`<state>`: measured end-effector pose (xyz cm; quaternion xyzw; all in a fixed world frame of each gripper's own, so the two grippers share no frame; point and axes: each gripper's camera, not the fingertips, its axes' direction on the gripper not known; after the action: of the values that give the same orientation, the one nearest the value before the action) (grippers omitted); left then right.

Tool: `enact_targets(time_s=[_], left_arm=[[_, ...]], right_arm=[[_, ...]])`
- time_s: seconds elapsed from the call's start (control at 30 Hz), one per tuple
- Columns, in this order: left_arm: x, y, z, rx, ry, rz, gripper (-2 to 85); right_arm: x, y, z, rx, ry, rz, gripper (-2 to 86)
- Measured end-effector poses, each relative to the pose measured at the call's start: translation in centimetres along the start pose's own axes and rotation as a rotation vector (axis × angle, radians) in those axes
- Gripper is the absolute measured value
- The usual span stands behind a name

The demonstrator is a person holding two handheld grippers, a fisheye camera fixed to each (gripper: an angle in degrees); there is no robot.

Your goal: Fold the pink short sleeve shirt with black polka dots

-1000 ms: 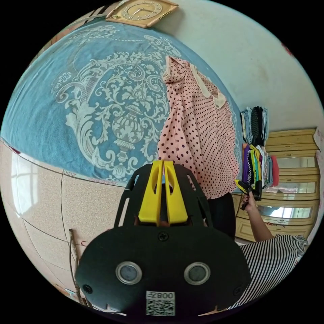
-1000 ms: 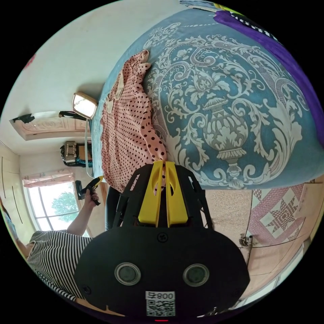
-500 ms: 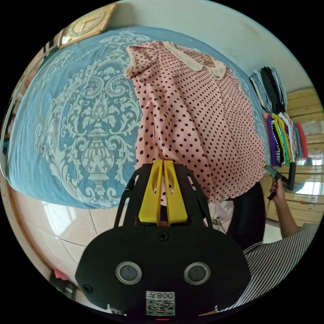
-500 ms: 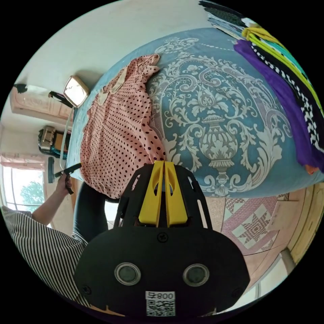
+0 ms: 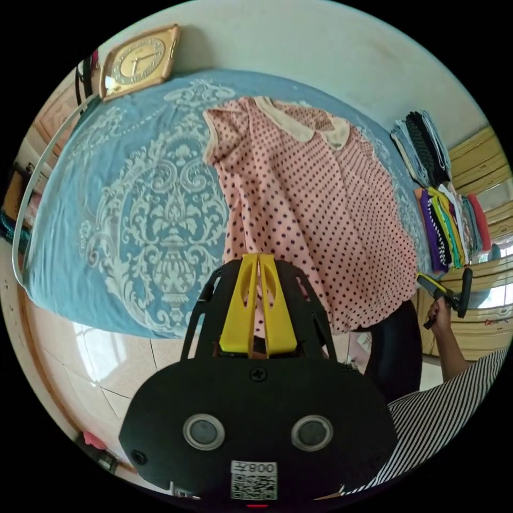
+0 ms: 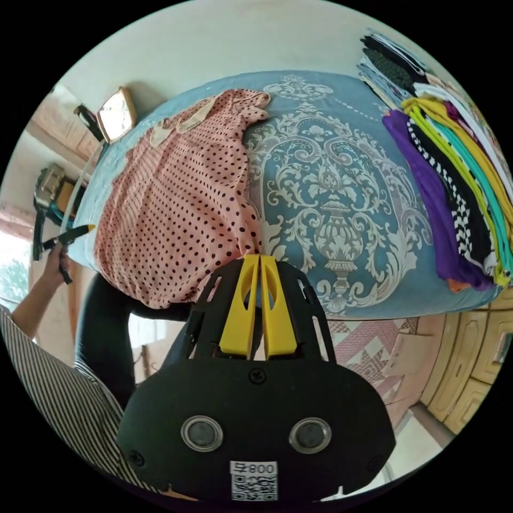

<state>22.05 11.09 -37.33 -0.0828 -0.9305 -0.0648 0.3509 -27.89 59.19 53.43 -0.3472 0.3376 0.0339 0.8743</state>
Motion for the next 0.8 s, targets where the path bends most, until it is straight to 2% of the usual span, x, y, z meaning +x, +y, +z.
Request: enact_targets(time_s=[0.17, 0.43, 0.63, 0.8], left_arm=[[4.4, -7.3, -1.2, 0.100, 0.093, 0.054, 1.2], [19.5, -25.1, 3.5, 0.087, 0.337, 0.352, 4.8], [34.6, -37.9, 9.0, 0.010, 0.302, 0.602, 6.4], [43.8, -45.9, 13.0, -0.034, 0.236, 0.679, 7.6]], right_arm=[[5.5, -2.1, -2.1, 0.158, -0.239, 0.198, 0.7], [5.8, -13.9, -0.3, 0.290, -0.339, 0.125, 4.2], [3.0, -24.8, 3.3, 0.293, -0.271, 0.047, 6.7], [2.3, -30.8, 6.0, 0.259, -0.172, 0.064, 7.5]])
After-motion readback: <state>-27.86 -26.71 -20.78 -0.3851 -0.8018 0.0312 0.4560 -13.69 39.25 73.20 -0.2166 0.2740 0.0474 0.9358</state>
